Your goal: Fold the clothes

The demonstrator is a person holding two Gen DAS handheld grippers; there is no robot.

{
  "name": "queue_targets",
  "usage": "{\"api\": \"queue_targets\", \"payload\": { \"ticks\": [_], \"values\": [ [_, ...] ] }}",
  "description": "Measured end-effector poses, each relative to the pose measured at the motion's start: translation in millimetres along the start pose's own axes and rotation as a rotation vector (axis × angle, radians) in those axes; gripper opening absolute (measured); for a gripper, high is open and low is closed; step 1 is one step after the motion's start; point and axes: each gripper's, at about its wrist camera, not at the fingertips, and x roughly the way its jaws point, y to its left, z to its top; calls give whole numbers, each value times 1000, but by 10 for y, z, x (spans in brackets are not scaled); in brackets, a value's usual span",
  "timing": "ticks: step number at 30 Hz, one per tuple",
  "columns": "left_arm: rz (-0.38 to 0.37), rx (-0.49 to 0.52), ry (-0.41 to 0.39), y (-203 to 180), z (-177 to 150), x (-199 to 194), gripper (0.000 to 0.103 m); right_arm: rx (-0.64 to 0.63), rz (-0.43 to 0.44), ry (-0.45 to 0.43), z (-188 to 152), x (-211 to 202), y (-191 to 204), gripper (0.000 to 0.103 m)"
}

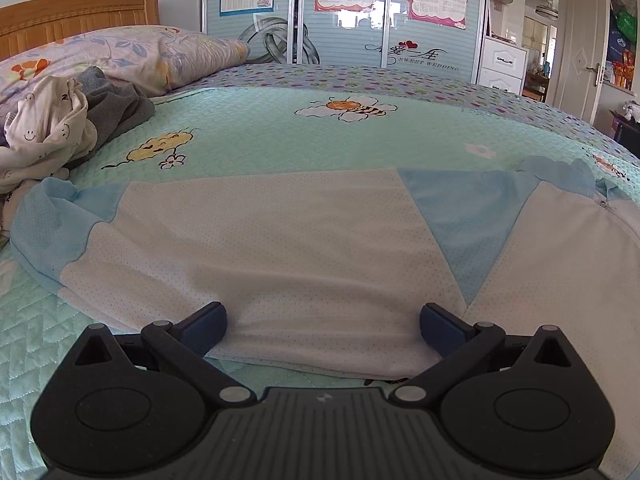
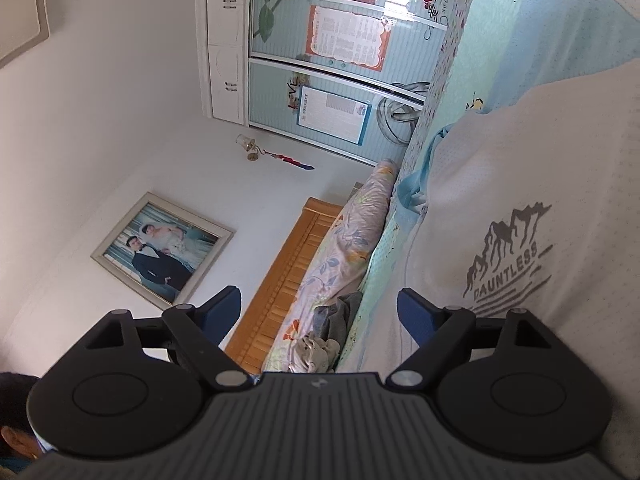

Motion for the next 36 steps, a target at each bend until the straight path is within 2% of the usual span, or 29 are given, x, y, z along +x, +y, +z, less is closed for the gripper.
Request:
{"api": "queue_targets", "payload": {
  "ticks": [10, 23, 36],
  "values": [
    [-2, -3, -2, 26, -14, -9, 103, 26, 33, 0, 21, -20, -47, 86],
    [-4, -2, 0, 147, 7, -36, 103, 32, 16, -18, 12, -23, -62, 85],
    [-5, 0, 0, 225, -23, -78, 103, 44, 43, -17, 0, -55, -92, 86]
  ]
}}
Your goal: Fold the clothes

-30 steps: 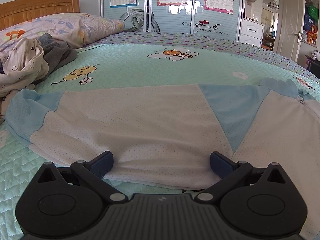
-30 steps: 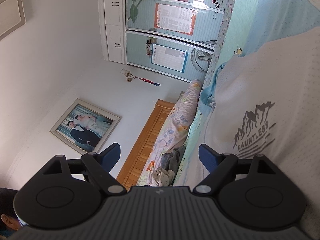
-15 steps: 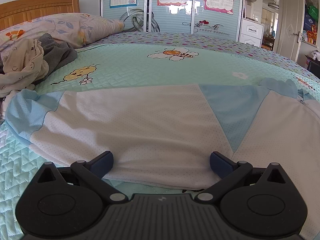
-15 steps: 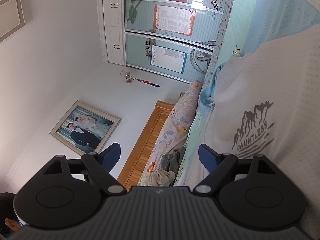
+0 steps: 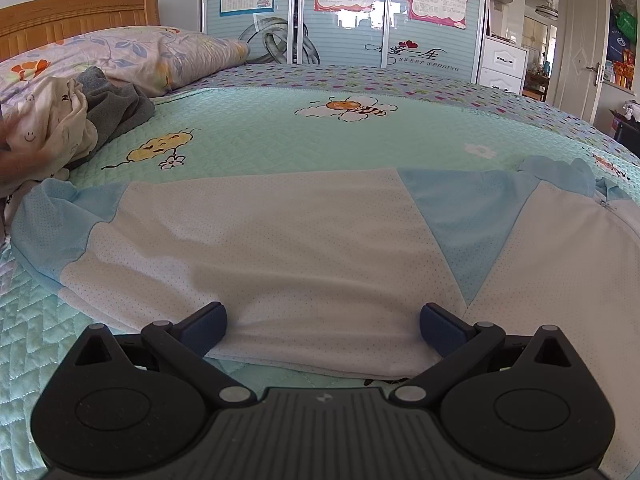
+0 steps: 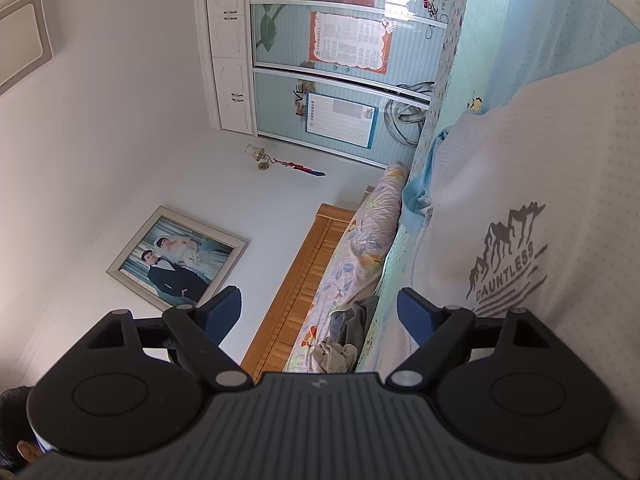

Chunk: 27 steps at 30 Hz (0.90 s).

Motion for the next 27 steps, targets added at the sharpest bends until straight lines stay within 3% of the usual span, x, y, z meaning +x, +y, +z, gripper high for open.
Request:
{"api": "queue_targets", "payload": {
  "ticks": [6, 22, 24, 27],
  "values": [
    [1, 2, 0, -4, -20, -19, 103, 0, 3, -4, 9, -3, 3, 86],
    [2, 4, 0, -153, -17, 24, 103, 6, 26, 3, -191, 664, 500, 92],
    [2, 4, 0, -159, -19, 22, 103, 11, 29, 1, -134, 399, 305, 92],
    [1, 4, 0, -159, -9, 25, 103, 14, 30, -3, -151, 438, 330, 92]
  ]
}}
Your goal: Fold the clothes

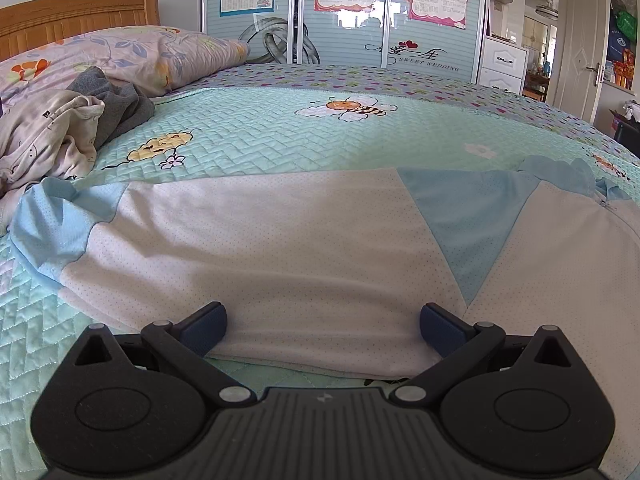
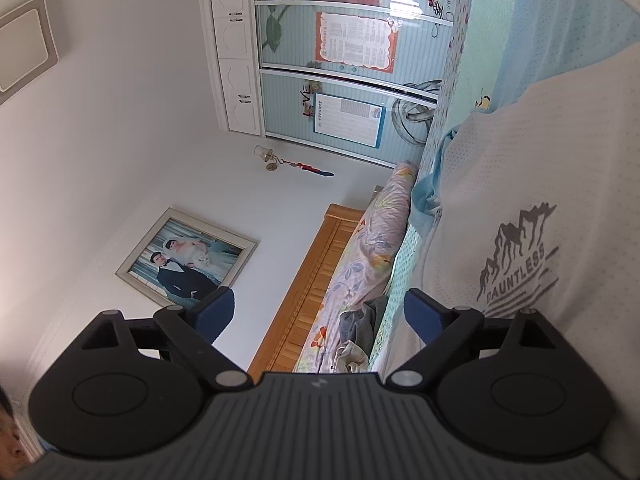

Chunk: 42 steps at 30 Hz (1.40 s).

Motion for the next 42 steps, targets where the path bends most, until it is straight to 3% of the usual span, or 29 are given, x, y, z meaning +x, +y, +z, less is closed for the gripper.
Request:
{"api": "queue_targets", "payload": {
  "ticks": [15, 23, 27, 31, 34, 36, 39, 42],
  "values": [
    [3, 0, -4, 15, 13, 15, 103, 19, 23, -5, 29, 213, -5, 95],
    [6, -40, 41, 84, 80, -62, 103, 25, 32, -5, 103, 211, -75, 96],
    [99, -39, -7, 336, 158, -322, 102, 24, 31, -4, 115, 98, -127, 96],
    [103, -214, -12, 968, 316, -466, 101, 20, 27, -3, 123, 37, -142, 96],
    [165, -334, 40, 1487, 466, -365, 74, 18, 26, -3, 123, -5, -157, 96],
    [233, -341, 72, 1732, 537, -242, 37, 18, 25, -2, 123, -31, -167, 96],
    [314, -351, 141, 1977, 568, -24, 19, 17, 25, 1, 122, -56, -184, 97],
    [357, -351, 154, 2085, 584, 70, 17, 14, 23, 4, 121, -80, -195, 97]
  ]
}}
